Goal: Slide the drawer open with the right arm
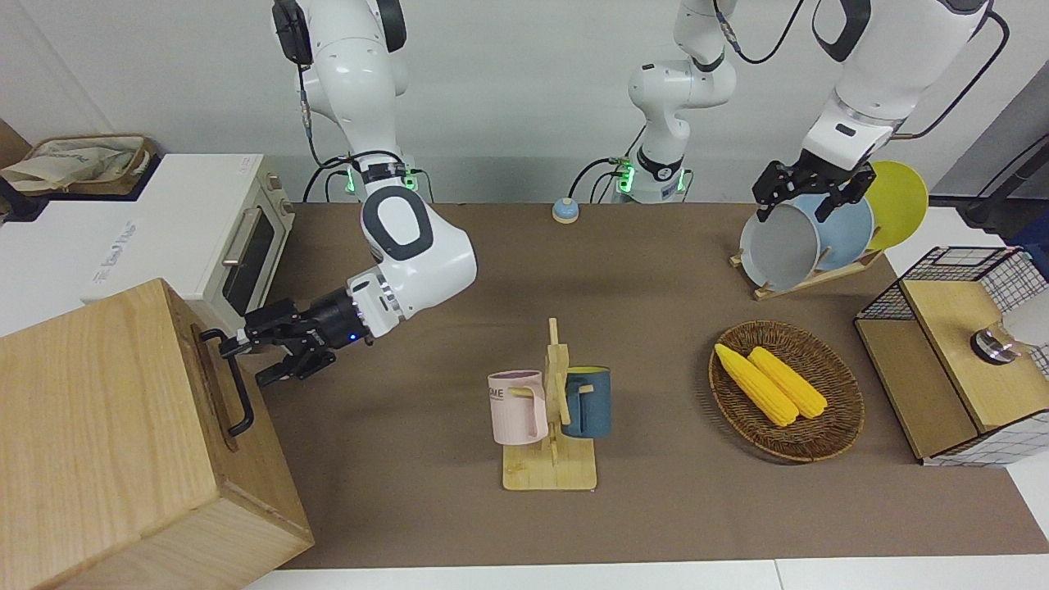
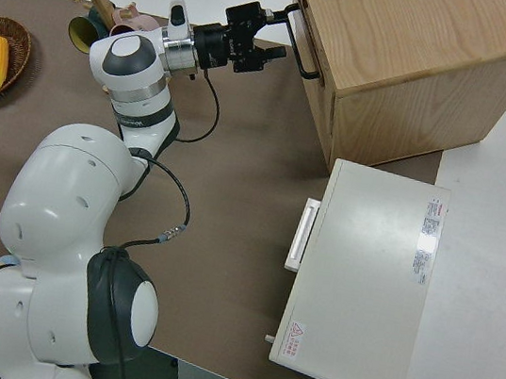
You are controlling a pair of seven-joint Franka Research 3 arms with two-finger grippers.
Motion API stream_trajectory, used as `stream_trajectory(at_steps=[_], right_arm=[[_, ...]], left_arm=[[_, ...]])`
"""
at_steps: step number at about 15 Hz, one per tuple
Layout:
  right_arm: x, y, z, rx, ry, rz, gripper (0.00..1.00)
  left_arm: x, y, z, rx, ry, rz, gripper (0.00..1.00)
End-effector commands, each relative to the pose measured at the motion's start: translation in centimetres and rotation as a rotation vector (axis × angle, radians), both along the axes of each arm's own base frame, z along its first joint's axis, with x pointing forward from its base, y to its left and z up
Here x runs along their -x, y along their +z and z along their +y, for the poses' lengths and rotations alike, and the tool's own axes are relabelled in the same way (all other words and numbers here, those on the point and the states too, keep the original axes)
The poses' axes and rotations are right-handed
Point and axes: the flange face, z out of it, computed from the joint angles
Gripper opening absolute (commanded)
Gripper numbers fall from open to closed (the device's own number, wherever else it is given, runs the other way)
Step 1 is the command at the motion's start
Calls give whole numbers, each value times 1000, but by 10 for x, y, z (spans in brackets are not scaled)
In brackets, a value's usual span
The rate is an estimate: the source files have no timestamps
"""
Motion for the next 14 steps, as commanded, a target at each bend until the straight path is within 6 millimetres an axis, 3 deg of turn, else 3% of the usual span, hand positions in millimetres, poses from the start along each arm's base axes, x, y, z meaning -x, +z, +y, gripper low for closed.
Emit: stream_trajectory(at_steps=[1,2,3,7,9,10,14], right_arm=[[-4,-9,-16,67,28,-18,977],[-4,-11,-17,74,31,-15,965],[-3,-14,-17,78,31,-8,869],[-2,-21,-13,89,31,7,294],[-1,-24,-13,91,30,12,78],[-1,-27,-16,92,26,15,7],[0,-27,-14,87,28,14,0]], left_arm=[[-2,4,1,-16,-12,5,993],[-2,4,1,-16,-12,5,993],[-2,4,1,-16,-12,5,993],[-2,4,1,-16,-12,5,993],[-2,3,1,-16,-12,6,993],[-2,3,1,-16,-12,6,993],[-2,4,1,-16,-12,5,993]])
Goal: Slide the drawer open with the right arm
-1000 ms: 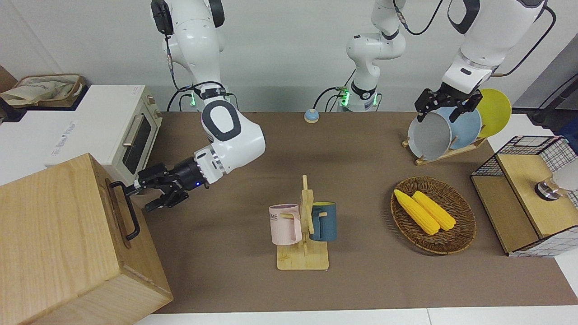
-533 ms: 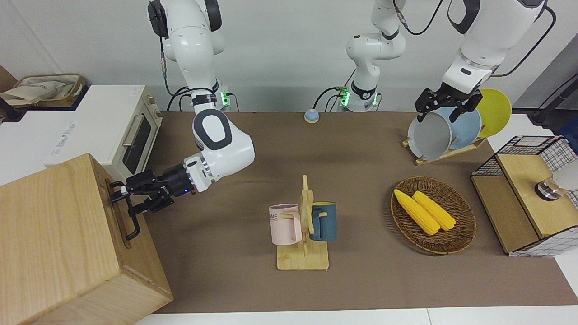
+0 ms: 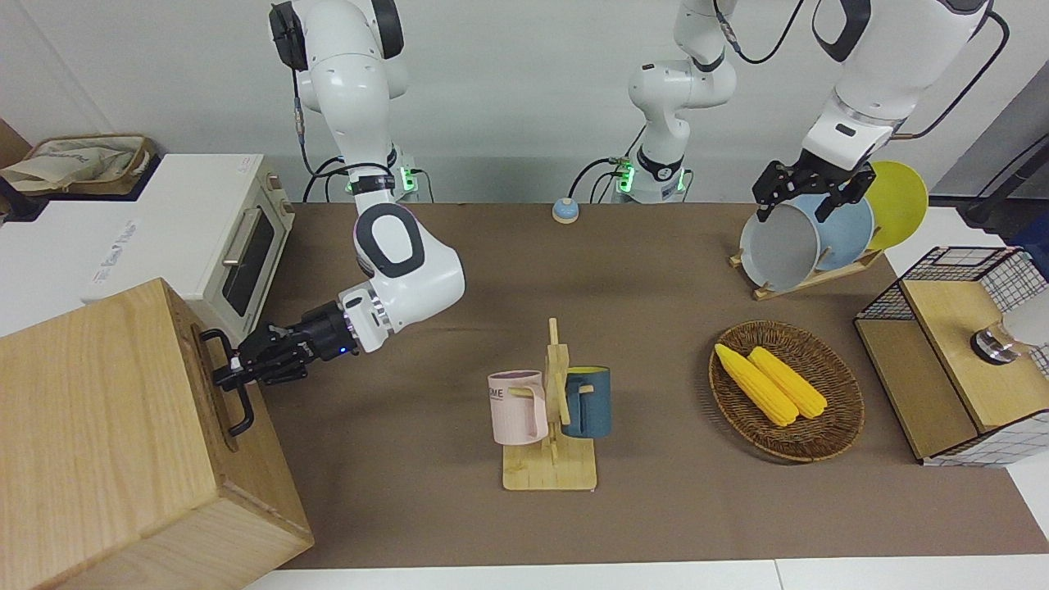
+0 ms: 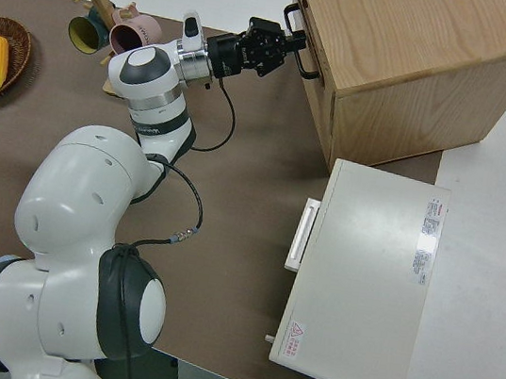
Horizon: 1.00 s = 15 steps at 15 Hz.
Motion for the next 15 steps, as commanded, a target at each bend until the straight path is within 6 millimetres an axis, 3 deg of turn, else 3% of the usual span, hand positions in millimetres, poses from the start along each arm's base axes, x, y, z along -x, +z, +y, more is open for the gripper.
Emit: stream_trajectory(at_steps=[1,4,8,15], right_arm=[[2,-2,2,23,16,2,0],[4,2,12,19,27,1,0],[16,5,44,54,14,-6,0],[54,4,132,-11,15,6,0]], left_arm=[[-2,3,1,-16,-12,6,993],[-2,4,1,-16,-12,5,993],[-2,4,1,-16,-12,5,993],[-2,4,1,-16,-12,5,993]])
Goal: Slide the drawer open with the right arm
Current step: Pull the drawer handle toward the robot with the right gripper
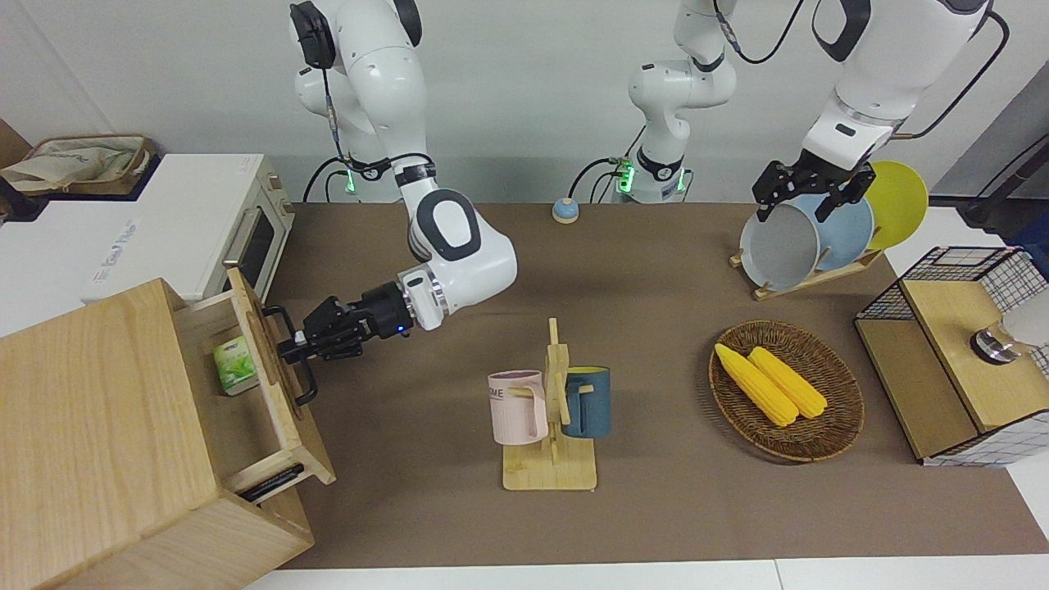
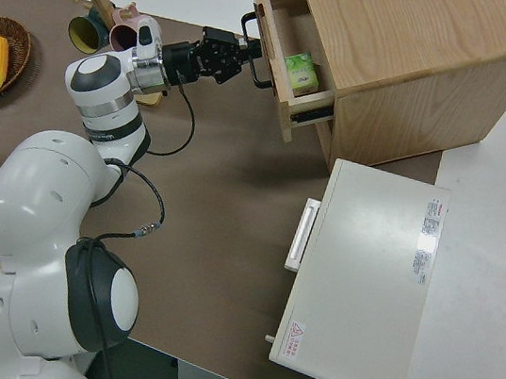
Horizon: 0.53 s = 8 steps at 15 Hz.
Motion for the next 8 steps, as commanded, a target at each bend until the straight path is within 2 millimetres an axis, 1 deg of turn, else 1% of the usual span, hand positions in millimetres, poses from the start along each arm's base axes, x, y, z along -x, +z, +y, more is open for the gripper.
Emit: stream_trajectory(at_steps=[1,5,8], right_arm=[[23,6,57,-29,52,23,0],[48,9,101,-52,64,24,0],[63,14,123,-64,50,21,0]], left_arm=[[-2,3,1,-16,-12,6,993],[-2,4,1,-16,-12,5,993],[-2,4,1,-16,-12,5,993]])
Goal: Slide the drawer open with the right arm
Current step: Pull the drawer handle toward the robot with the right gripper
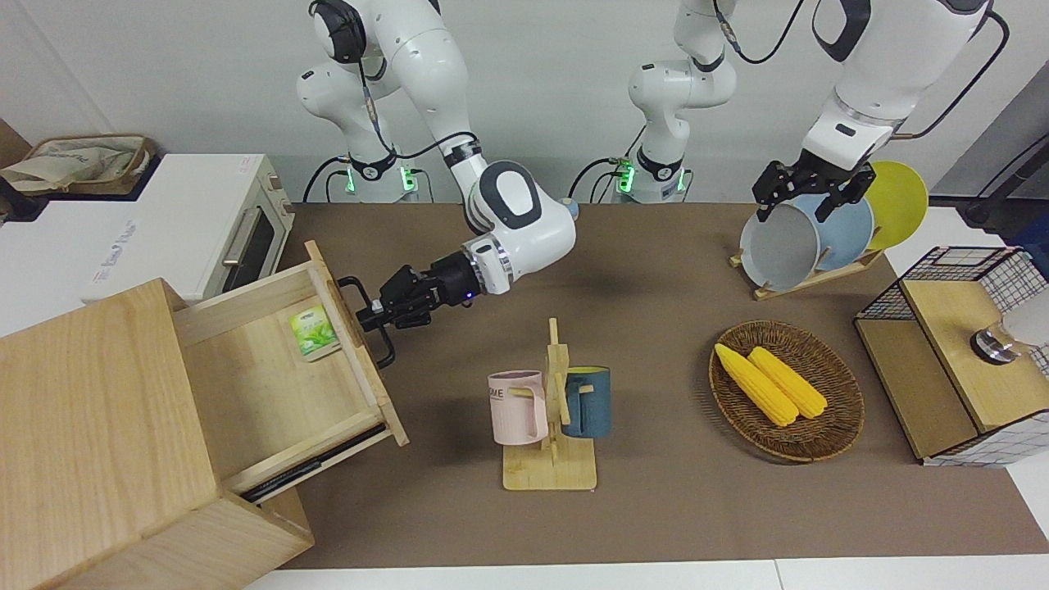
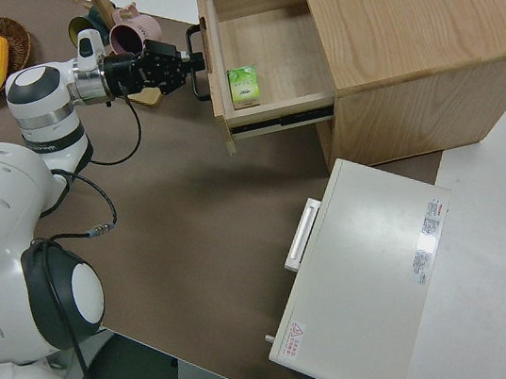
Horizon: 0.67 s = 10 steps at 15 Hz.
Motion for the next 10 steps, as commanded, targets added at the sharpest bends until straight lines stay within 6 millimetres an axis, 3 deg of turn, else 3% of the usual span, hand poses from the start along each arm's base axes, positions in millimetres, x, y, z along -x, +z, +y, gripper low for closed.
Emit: stream_trajectory(at_steps=[1,9,10], right_arm=[[15,10,35,-16,28,7,0],[18,13,42,-16,31,1,0],[18,13,42,-17,32,2,70]], left_arm=[[-2,4,1,-16,-12,5,993],[-2,3,1,-16,-12,6,993],[-2,4,1,-16,-12,5,993]])
